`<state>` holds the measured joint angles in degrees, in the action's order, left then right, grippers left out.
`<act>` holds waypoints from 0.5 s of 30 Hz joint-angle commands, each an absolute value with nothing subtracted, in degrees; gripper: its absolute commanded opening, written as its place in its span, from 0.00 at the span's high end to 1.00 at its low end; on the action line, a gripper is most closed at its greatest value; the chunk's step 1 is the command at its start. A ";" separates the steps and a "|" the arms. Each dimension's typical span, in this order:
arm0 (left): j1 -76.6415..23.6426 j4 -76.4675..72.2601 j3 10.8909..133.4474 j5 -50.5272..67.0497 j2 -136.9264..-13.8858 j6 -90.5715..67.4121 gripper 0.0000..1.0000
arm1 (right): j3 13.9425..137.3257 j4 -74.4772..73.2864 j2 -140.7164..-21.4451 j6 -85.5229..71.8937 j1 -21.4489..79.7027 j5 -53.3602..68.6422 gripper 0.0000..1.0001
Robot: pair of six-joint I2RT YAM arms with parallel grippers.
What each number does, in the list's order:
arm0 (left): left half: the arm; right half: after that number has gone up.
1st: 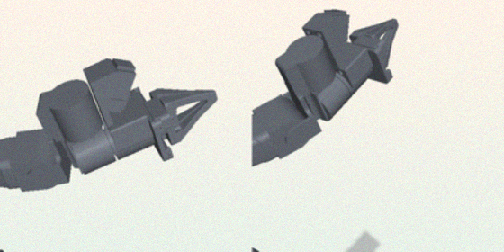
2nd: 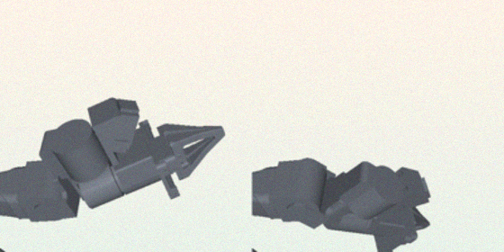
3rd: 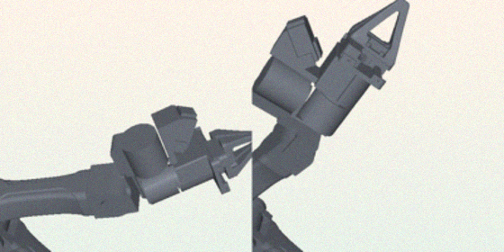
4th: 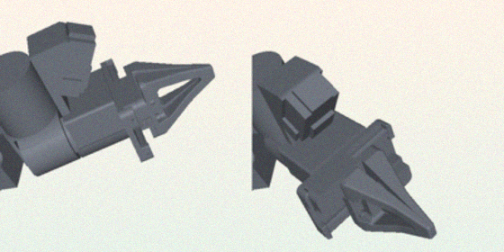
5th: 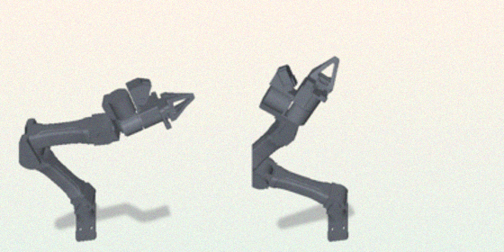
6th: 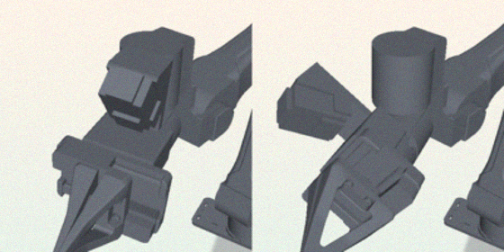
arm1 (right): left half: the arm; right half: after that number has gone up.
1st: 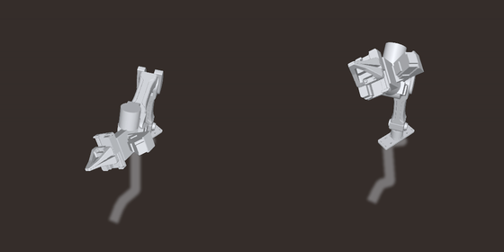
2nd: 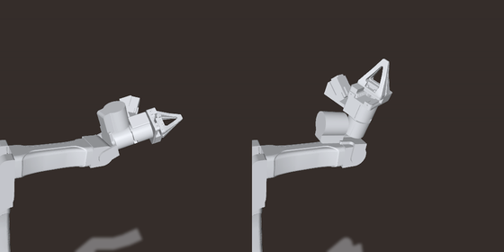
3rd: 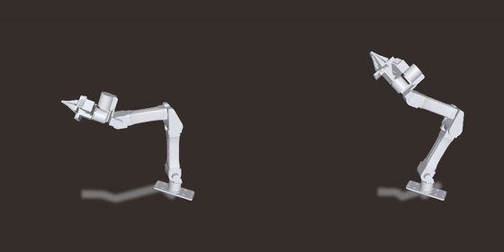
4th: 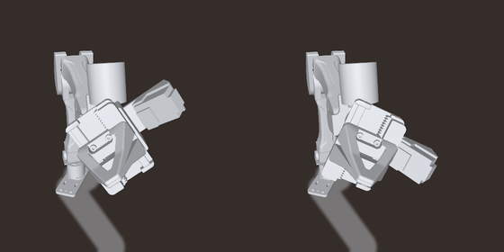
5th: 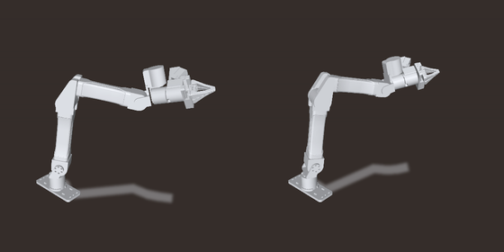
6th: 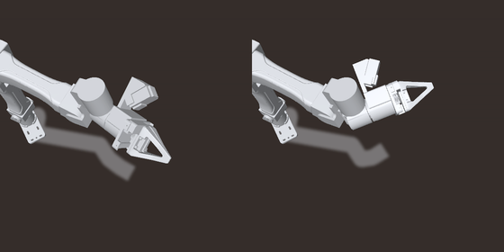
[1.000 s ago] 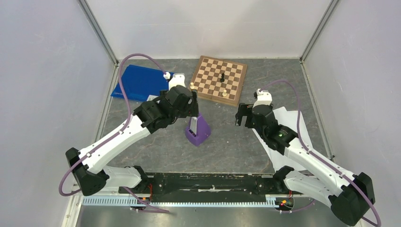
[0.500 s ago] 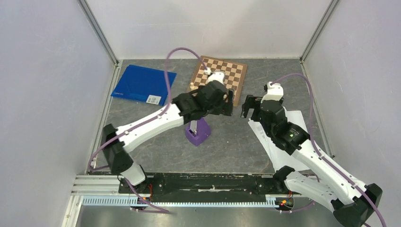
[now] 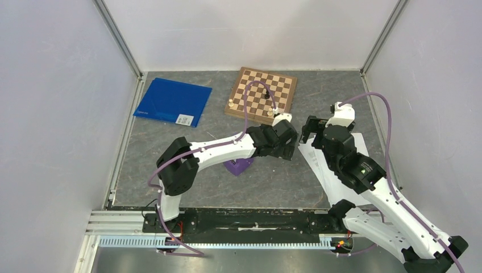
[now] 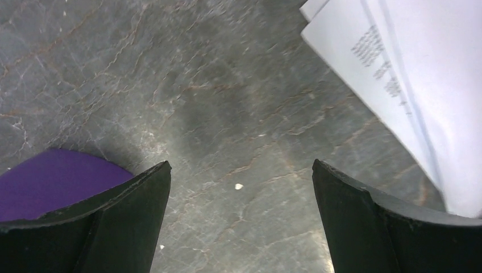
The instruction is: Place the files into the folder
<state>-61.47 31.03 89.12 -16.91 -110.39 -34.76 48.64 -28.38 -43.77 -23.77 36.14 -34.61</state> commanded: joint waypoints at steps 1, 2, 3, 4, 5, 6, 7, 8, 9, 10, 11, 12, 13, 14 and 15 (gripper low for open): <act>-61.01 26.05 85.58 -20.15 -110.93 -33.05 0.00 | 47.70 -28.31 -43.40 -24.31 36.21 -34.02 0.01; -60.72 25.82 84.40 -19.94 -111.00 -32.83 0.00 | 47.43 -28.33 -43.43 -24.43 36.20 -33.74 0.01; -60.57 25.75 83.52 -19.67 -110.90 -32.74 0.00 | 47.06 -28.30 -43.57 -24.60 36.21 -33.57 0.01; -60.41 25.60 82.27 -19.27 -110.77 -32.69 0.00 | 46.83 -28.38 -43.61 -24.74 36.23 -33.37 0.02; -60.13 25.13 80.75 -18.79 -110.38 -32.82 0.00 | 46.48 -28.33 -43.77 -24.98 36.21 -33.24 0.01; -59.88 24.52 79.29 -18.27 -109.95 -33.11 0.00 | 46.12 -28.30 -43.85 -25.13 36.17 -33.19 0.01; -59.54 23.91 77.66 -17.79 -109.32 -33.34 0.00 | 45.77 -27.98 -43.90 -25.23 36.20 -33.00 0.01; -59.21 23.33 76.25 -17.52 -108.74 -33.48 0.00 | 45.34 -27.70 -43.90 -25.36 36.20 -32.81 0.01; -58.77 22.68 74.59 -17.43 -108.13 -33.70 0.00 | 45.06 -27.53 -44.03 -25.36 36.15 -32.62 0.02; -58.22 22.02 73.02 -17.21 -107.50 -33.85 0.00 | 44.88 -27.32 -44.24 -25.34 36.16 -32.36 0.01; -57.62 21.74 71.86 -16.85 -106.75 -34.07 0.00 | 44.73 -27.09 -44.51 -25.37 36.21 -32.17 0.01; -56.87 21.39 70.46 -16.56 -106.10 -34.37 0.00 | 44.67 -27.03 -44.79 -25.35 36.21 -31.96 0.01; -56.30 21.12 69.25 -16.46 -105.18 -34.58 0.00 | 44.60 -26.97 -45.12 -25.30 36.19 -31.70 0.01; -55.56 20.88 67.90 -16.44 -104.36 -34.73 0.00 | 44.49 -26.77 -45.30 -25.31 36.21 -31.54 0.01; -54.97 20.83 66.56 -16.52 -103.30 -34.94 0.00 | 44.35 -26.59 -45.50 -25.31 36.23 -31.40 0.01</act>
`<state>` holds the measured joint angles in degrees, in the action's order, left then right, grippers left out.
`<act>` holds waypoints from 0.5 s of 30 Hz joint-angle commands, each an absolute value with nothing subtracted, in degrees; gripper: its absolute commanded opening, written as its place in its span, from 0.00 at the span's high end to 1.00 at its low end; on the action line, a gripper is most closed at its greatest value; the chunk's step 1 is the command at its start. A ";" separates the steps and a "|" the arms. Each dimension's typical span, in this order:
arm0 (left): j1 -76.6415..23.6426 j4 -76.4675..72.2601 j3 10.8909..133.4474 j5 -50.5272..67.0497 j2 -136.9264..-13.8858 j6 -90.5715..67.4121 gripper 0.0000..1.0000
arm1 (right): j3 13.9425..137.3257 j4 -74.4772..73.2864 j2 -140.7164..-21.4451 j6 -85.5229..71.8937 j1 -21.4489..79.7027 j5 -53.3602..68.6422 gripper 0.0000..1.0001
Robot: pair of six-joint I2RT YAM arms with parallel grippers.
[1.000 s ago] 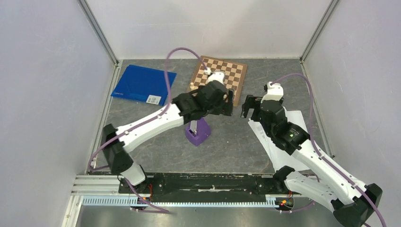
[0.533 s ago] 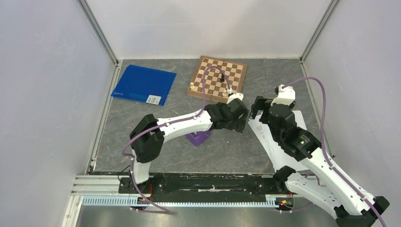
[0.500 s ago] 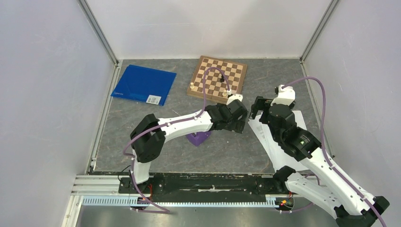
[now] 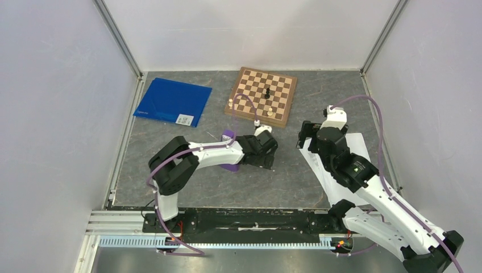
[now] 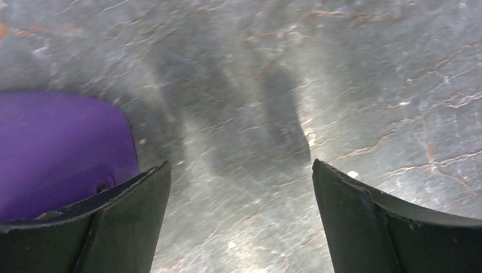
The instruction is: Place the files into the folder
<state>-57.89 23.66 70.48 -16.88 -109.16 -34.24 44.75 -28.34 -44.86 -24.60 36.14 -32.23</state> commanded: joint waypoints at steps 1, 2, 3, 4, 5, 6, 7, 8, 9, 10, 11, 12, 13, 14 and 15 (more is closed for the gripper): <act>-53.96 20.74 65.18 -16.78 -102.24 -35.35 0.00 | 44.05 -26.30 -45.60 -25.21 36.21 -31.33 0.01; -52.98 20.83 63.91 -16.94 -101.30 -35.95 0.00 | 43.71 -25.94 -45.69 -25.22 36.21 -31.17 0.01; -51.91 20.87 62.49 -17.01 -100.57 -36.62 0.00 | 43.39 -25.63 -45.83 -25.22 36.19 -31.03 0.01; -50.27 21.27 61.52 -17.26 -99.87 -37.87 0.00 | 43.07 -25.35 -46.07 -25.22 36.21 -30.74 0.01; -48.64 21.64 60.40 -17.32 -99.33 -39.11 0.00 | 42.86 -25.11 -46.24 -25.15 36.21 -30.43 0.01; -47.40 22.11 59.60 -17.50 -98.83 -40.08 0.00 | 42.57 -24.86 -46.55 -25.15 36.21 -30.12 0.01; -45.97 22.80 58.77 -18.23 -98.36 -41.50 0.00 | 42.41 -24.72 -46.81 -25.21 36.20 -29.78 0.01; -44.83 23.52 57.98 -19.18 -97.94 -42.86 0.00 | 42.29 -24.49 -47.06 -25.20 36.18 -29.39 0.01; -43.49 24.07 57.32 -19.85 -97.44 -44.62 0.00 | 42.11 -24.42 -47.35 -25.22 36.21 -29.18 0.01; -41.99 24.38 56.35 -20.20 -97.05 -46.32 0.00 | 41.95 -24.21 -47.50 -25.18 36.21 -28.98 0.01; -40.73 24.51 55.20 -20.49 -96.50 -48.02 0.00 | 41.84 -24.07 -47.71 -25.09 36.20 -28.85 0.01; -39.31 24.47 53.97 -20.63 -95.97 -49.75 0.00 | 41.67 -23.92 -47.85 -25.07 36.17 -28.67 0.02; -38.15 24.67 52.95 -21.09 -95.32 -51.35 0.00 | 41.45 -23.75 -48.03 -24.93 36.18 -28.58 0.01; -36.86 24.87 51.79 -21.53 -94.73 -52.98 0.00 | 41.33 -23.68 -48.21 -24.85 36.20 -28.44 0.01; -35.85 24.92 50.61 -21.97 -93.98 -54.27 0.00 | 41.24 -23.62 -48.36 -24.75 36.21 -28.34 0.01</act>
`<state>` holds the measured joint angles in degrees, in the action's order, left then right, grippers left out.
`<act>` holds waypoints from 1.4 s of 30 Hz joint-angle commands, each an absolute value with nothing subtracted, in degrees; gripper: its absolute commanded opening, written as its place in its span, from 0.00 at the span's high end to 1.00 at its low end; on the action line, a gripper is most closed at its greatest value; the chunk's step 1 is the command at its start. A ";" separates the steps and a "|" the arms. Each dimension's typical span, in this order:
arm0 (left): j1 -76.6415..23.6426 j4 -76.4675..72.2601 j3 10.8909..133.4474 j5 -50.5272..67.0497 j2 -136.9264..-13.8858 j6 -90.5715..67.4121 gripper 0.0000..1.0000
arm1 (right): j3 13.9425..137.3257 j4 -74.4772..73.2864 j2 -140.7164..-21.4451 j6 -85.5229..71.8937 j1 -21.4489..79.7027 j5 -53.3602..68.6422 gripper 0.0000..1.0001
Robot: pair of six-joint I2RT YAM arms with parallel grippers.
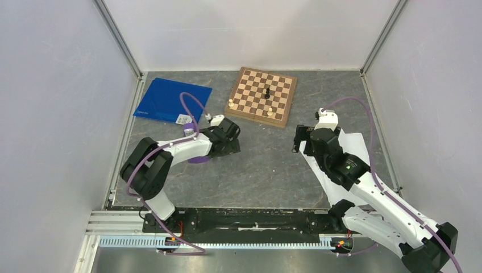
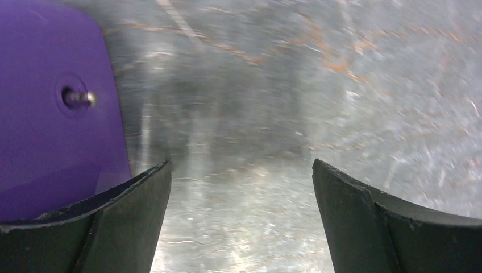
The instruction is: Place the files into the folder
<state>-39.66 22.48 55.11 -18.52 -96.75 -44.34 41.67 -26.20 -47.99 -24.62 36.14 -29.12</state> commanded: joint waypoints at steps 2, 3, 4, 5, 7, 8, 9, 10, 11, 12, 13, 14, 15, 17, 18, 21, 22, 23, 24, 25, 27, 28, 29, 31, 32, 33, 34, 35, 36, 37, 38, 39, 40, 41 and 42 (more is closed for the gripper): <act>-34.39 25.59 48.73 -23.37 -92.34 -56.81 0.00 | 41.01 -23.40 -48.73 -24.61 36.19 -28.09 0.01; -33.77 25.86 47.90 -23.87 -91.59 -57.55 0.00 | 40.81 -23.27 -48.81 -24.55 36.20 -28.00 0.01; -33.05 26.11 47.11 -24.32 -90.66 -58.34 0.00 | 40.59 -23.10 -48.97 -24.52 36.20 -27.83 0.01; -32.53 26.71 46.50 -24.93 -89.80 -59.09 0.00 | 40.44 -22.87 -49.06 -24.44 36.21 -27.63 0.01; -31.12 27.84 45.61 -25.91 -88.09 -59.99 0.00 | 40.08 -22.56 -49.45 -24.48 36.21 -27.25 0.01; -30.38 28.43 45.31 -26.24 -87.41 -60.15 0.00 | 40.00 -22.31 -49.57 -24.50 36.21 -26.95 0.01; -29.28 28.71 44.74 -26.44 -86.27 -60.20 0.00 | 39.91 -22.11 -49.78 -24.41 36.21 -26.73 0.01; -28.11 29.14 44.28 -26.62 -85.54 -60.28 0.00 | 39.83 -21.87 -49.96 -24.42 36.17 -26.58 0.01; -26.47 29.33 43.77 -26.47 -84.63 -60.17 0.00 | 39.73 -21.69 -50.14 -24.43 36.21 -26.25 0.01; -24.99 29.36 43.29 -26.16 -83.87 -59.76 0.00 | 39.69 -21.50 -50.30 -24.28 36.23 -26.03 0.01; -23.16 29.36 42.97 -25.94 -83.30 -59.24 0.00 | 39.64 -21.31 -50.54 -24.26 36.21 -25.80 0.01; -21.35 29.79 42.81 -25.97 -82.78 -58.77 0.00 | 39.64 -21.19 -50.79 -24.14 36.20 -25.46 0.01; -19.78 30.29 42.80 -25.86 -82.40 -58.27 0.00 | 39.64 -21.01 -51.00 -23.91 36.24 -25.00 0.01; -16.47 30.82 42.73 -26.07 -81.49 -57.66 0.00 | 39.72 -20.68 -51.47 -23.44 36.21 -24.28 0.01; -15.28 30.94 42.55 -26.23 -81.06 -57.66 0.00 | 39.73 -20.61 -51.73 -23.12 36.23 -24.10 0.02; -11.87 32.31 42.19 -27.20 -79.86 -58.84 0.00 | 39.81 -20.22 -52.48 -22.20 36.21 -23.47 0.01; -10.73 32.62 42.07 -27.74 -79.51 -59.10 0.00 | 39.90 -20.06 -52.78 -21.90 36.21 -23.26 0.01; -9.74 33.06 41.90 -28.35 -79.24 -59.39 0.00 | 39.84 -19.98 -52.94 -21.65 36.21 -22.99 0.01; -8.69 33.35 41.69 -28.90 -78.95 -59.65 0.00 | 39.75 -19.85 -53.05 -21.49 36.19 -22.80 0.01; -7.74 33.88 41.58 -29.71 -78.71 -60.12 0.00 | 39.65 -19.78 -53.22 -21.26 36.21 -22.59 0.01; -6.22 34.71 41.48 -30.95 -78.26 -60.80 0.00 | 39.17 -19.44 -53.20 -21.16 36.23 -22.20 0.01; -5.54 34.80 41.32 -31.43 -78.11 -61.08 0.00 | 38.82 -19.34 -53.11 -21.18 36.19 -22.16 0.01; -5.20 35.20 41.33 -32.14 -77.98 -61.56 0.00 | 38.48 -19.12 -53.00 -21.14 36.21 -21.94 0.01; -4.94 36.43 41.48 -33.95 -77.98 -63.04 0.00 | 37.64 -18.79 -52.63 -21.19 36.21 -21.69 0.01; -4.85 37.05 41.49 -34.84 -77.92 -64.05 0.00 | 37.31 -18.72 -52.44 -21.16 36.21 -21.68 0.01; -4.63 38.15 41.45 -35.53 -77.91 -65.07 0.00 | 36.91 -18.63 -52.27 -21.14 36.23 -21.63 0.01; -4.33 38.41 41.22 -35.99 -77.66 -65.67 0.00 | 36.62 -18.55 -52.21 -21.17 36.21 -21.70 0.01; -3.99 38.47 40.86 -36.22 -77.34 -66.01 0.00 | 36.40 -18.54 -52.10 -21.15 36.23 -21.66 0.01; -3.63 38.83 40.51 -36.47 -77.18 -66.75 0.00 | 36.20 -18.45 -52.01 -21.18 36.21 -21.59 0.01; -3.35 38.77 40.26 -36.39 -76.92 -67.04 0.00 | 35.99 -18.44 -51.90 -21.16 36.20 -21.56 0.01; -3.28 38.89 40.02 -36.51 -76.75 -67.20 0.00 | 35.80 -18.44 -51.82 -21.17 36.21 -21.50 0.01; -3.27 39.42 39.96 -36.82 -76.61 -67.82 0.00 | 35.64 -18.37 -51.75 -21.18 36.21 -21.45 0.02; -3.25 39.74 39.93 -37.10 -76.43 -68.03 0.00 | 35.48 -18.32 -51.69 -21.14 36.21 -21.46 0.01; -3.25 40.60 39.91 -37.55 -76.31 -68.60 0.01 | 35.27 -18.28 -51.58 -21.10 36.21 -21.45 0.01; -3.26 41.42 39.91 -38.12 -75.96 -69.26 0.01 | 35.17 -18.28 -51.51 -21.04 36.21 -21.45 0.01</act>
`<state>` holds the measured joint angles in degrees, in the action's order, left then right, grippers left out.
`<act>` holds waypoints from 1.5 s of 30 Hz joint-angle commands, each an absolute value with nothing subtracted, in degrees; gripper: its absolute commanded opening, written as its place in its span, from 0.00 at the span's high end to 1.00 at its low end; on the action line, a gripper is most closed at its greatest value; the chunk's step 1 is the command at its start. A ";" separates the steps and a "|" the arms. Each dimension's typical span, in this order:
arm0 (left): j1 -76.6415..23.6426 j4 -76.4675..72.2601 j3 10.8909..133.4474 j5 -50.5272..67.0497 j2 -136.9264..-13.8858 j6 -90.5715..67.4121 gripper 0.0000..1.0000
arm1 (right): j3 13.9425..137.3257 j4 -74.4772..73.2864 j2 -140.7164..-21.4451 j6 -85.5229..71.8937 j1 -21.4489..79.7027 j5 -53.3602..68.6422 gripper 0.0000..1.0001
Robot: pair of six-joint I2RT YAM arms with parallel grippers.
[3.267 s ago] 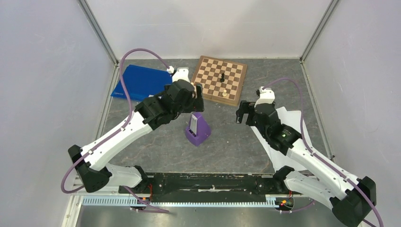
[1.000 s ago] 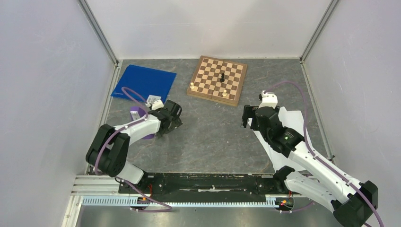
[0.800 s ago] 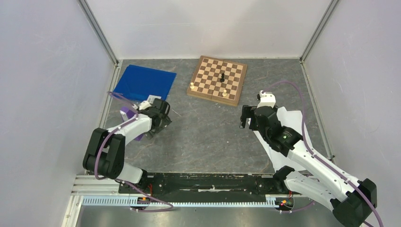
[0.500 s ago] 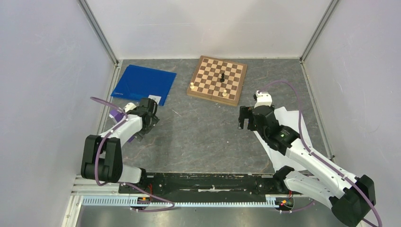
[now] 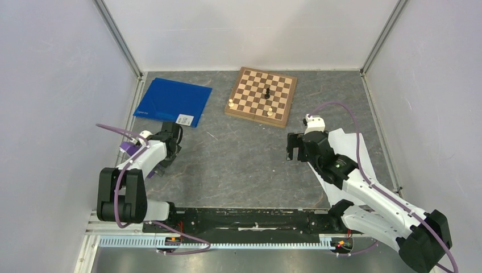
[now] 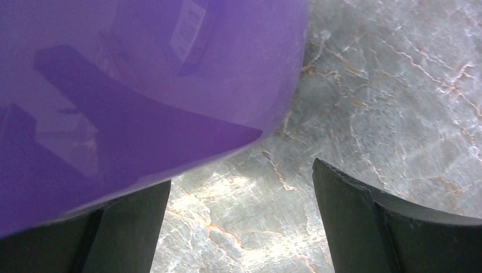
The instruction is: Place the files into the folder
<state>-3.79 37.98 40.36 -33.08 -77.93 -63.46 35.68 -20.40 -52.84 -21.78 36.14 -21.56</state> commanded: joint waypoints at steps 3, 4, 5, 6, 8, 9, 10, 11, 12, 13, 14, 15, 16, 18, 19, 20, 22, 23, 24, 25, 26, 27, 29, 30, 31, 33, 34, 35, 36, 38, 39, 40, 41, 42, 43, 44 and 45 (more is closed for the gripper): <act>-3.25 42.46 39.40 -39.37 -74.19 -69.99 0.01 | 34.98 -18.15 -51.49 -21.00 36.21 -21.46 0.01; -3.33 42.68 39.38 -39.49 -73.45 -69.80 0.01 | 34.89 -18.05 -51.54 -21.00 36.21 -21.47 0.01; -3.37 42.88 39.29 -39.38 -72.79 -69.77 0.01 | 34.81 -17.99 -51.52 -21.01 36.16 -21.41 0.01; -3.38 42.78 39.49 -39.02 -71.93 -69.34 0.01 | 34.65 -17.91 -51.53 -21.09 36.21 -21.40 0.01; -4.33 41.74 40.29 -37.57 -70.37 -66.14 0.02 | 34.60 -17.69 -51.62 -21.11 36.21 -21.34 0.01; -5.96 41.66 41.29 -37.41 -69.81 -64.98 0.02 | 34.63 -17.53 -51.73 -21.26 36.21 -21.37 0.01; -7.81 41.65 42.40 -37.58 -69.42 -63.56 0.02 | 34.71 -17.46 -51.78 -21.26 36.19 -21.49 0.02; -10.61 41.87 43.91 -38.12 -69.12 -62.59 0.02 | 34.79 -17.48 -51.93 -21.23 36.21 -21.75 0.01; -13.25 41.96 45.24 -38.87 -69.05 -61.80 0.02 | 34.95 -17.44 -52.02 -21.26 36.20 -21.86 0.01; -16.29 42.02 46.91 -39.23 -69.01 -61.22 0.01 | 35.10 -17.26 -52.07 -21.34 36.20 -21.93 0.01; -18.91 41.97 48.18 -39.36 -69.27 -60.79 0.01 | 35.23 -17.17 -52.24 -21.40 36.14 -21.96 0.01; -20.83 41.69 49.86 -39.46 -69.86 -60.20 0.01 | 35.37 -17.02 -52.39 -21.47 36.21 -21.82 0.01; -22.68 41.27 51.16 -39.12 -70.85 -59.60 0.02 | 35.49 -16.87 -52.64 -21.53 36.21 -21.66 0.01; -23.83 37.96 53.62 -37.06 -73.38 -57.04 0.02 | 35.67 -16.36 -53.01 -21.84 36.13 -21.39 0.01; -23.82 36.39 54.59 -35.99 -75.18 -55.68 0.02 | 35.74 -16.08 -53.30 -21.95 36.15 -21.16 0.01; -23.83 34.73 56.08 -35.32 -76.97 -54.08 0.02 | 35.77 -15.54 -53.66 -22.09 36.12 -21.08 0.01; -23.83 31.87 59.37 -35.21 -82.61 -49.19 0.03 | 35.82 -14.34 -54.57 -22.30 36.13 -20.29 0.01; -23.86 31.16 62.10 -35.90 -85.63 -45.66 0.04 | 36.00 -13.84 -55.02 -22.31 36.12 -19.92 0.01; -23.82 31.76 64.71 -36.85 -89.36 -43.63 0.04 | 36.20 -13.58 -55.65 -22.45 36.12 -19.56 0.01; -23.88 31.86 67.66 -37.54 -92.33 -40.47 0.06 | 36.33 -13.24 -56.07 -22.49 36.08 -19.34 0.01; -23.92 31.13 70.01 -38.04 -95.29 -37.53 0.08 | 36.39 -12.99 -56.44 -22.63 36.12 -19.22 0.01; -23.82 30.77 71.93 -38.88 -98.06 -34.62 0.09 | 36.39 -12.78 -56.60 -22.69 36.11 -19.12 0.01; -23.83 31.51 75.84 -41.29 -102.82 -29.22 0.12 | 36.14 -12.17 -56.78 -23.00 36.04 -19.06 0.01; -23.87 31.73 77.10 -43.07 -105.05 -26.38 0.14 | 35.97 -12.00 -56.72 -23.18 36.04 -18.84 0.01; -23.86 31.48 78.15 -44.46 -106.57 -23.95 0.15 | 35.88 -11.86 -56.70 -23.15 36.08 -18.76 0.02; -23.85 29.39 79.13 -45.69 -109.40 -18.15 0.18 | 35.63 -11.56 -56.56 -23.18 35.99 -18.48 0.02; -23.76 27.88 79.19 -45.56 -110.39 -15.08 0.20 | 35.45 -11.59 -56.45 -23.19 35.99 -18.38 0.01; -23.72 27.33 79.57 -45.65 -111.34 -12.96 0.22 | 35.34 -11.47 -56.45 -23.03 36.03 -18.28 0.01; -23.58 26.57 79.92 -46.03 -112.04 -11.36 0.26 | 35.17 -11.43 -56.48 -22.95 35.95 -18.11 0.01; -23.32 25.76 80.72 -46.43 -113.52 -8.07 0.30 | 35.02 -11.52 -56.55 -22.64 35.95 -18.02 0.01; -23.12 25.67 81.25 -46.68 -114.18 -6.90 0.31 | 34.86 -11.54 -56.47 -22.56 35.84 -17.89 0.01; -22.91 25.66 81.72 -47.01 -114.95 -5.81 0.33 | 34.70 -11.49 -56.36 -22.51 35.86 -17.88 0.01; -22.74 25.28 81.99 -47.83 -115.31 -5.00 0.34 | 34.52 -11.49 -56.34 -22.48 35.79 -17.91 0.01; -22.58 24.66 82.07 -48.34 -115.63 -3.82 0.35 | 34.30 -11.47 -56.30 -22.49 35.69 -17.93 0.01; -22.29 24.44 82.38 -48.27 -115.89 -3.09 0.35 | 34.12 -11.47 -56.32 -22.46 35.60 -17.92 0.01; -22.08 24.22 82.69 -47.99 -116.23 -2.28 0.35 | 33.94 -11.46 -56.21 -22.47 35.47 -17.92 0.01; -22.04 24.08 82.96 -47.96 -116.80 -1.41 0.35 | 33.72 -11.39 -56.17 -22.50 35.45 -18.00 0.01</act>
